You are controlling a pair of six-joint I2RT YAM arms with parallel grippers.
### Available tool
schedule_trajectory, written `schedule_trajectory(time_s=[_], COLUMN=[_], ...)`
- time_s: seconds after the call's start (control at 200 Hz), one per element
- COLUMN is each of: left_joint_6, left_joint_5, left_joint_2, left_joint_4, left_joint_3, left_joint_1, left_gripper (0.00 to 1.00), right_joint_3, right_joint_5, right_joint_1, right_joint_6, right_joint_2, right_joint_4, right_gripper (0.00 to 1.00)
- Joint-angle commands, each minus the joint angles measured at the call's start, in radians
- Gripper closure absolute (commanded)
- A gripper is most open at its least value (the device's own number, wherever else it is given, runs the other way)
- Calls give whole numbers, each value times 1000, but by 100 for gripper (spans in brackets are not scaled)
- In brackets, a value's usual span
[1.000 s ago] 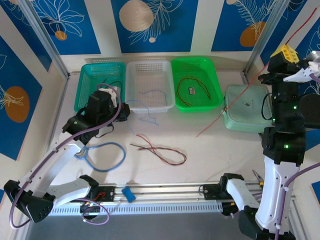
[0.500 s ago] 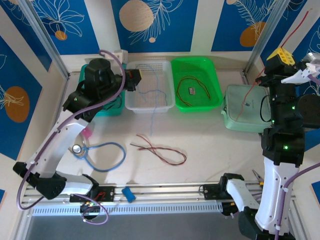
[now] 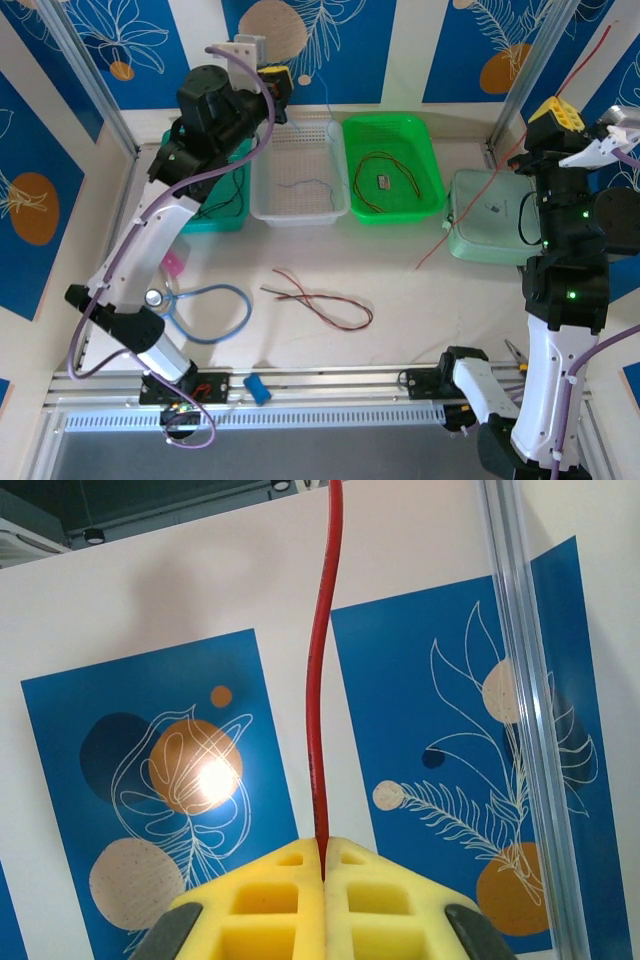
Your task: Untangle the cables
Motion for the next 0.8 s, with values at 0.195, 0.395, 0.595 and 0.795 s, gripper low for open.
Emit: schedule_trajectory(time_s=[0.195,0.395,0.595,0.795], left_joint_6=[79,53,9,-78], left_joint_5=[-67,-63,-50,-50], left_joint_2=[131,199,274,364], left_joint_4=[78,66,66,18], left_joint_3=[-34,-147,-244,-261], left_joint_1=[23,59,84,124], left_gripper=[100,100,100,100], right_joint_3=[5,9,15,30], right_joint_5=[-13,-27,-27,-24], right_joint_1=[9,25,34,40], right_joint_6=[14,16,9,0], right_joint_2=[-26,-33,-40,-37], right_joint_4=[-10,-33,-44,-50], right_gripper=[100,100,100,100])
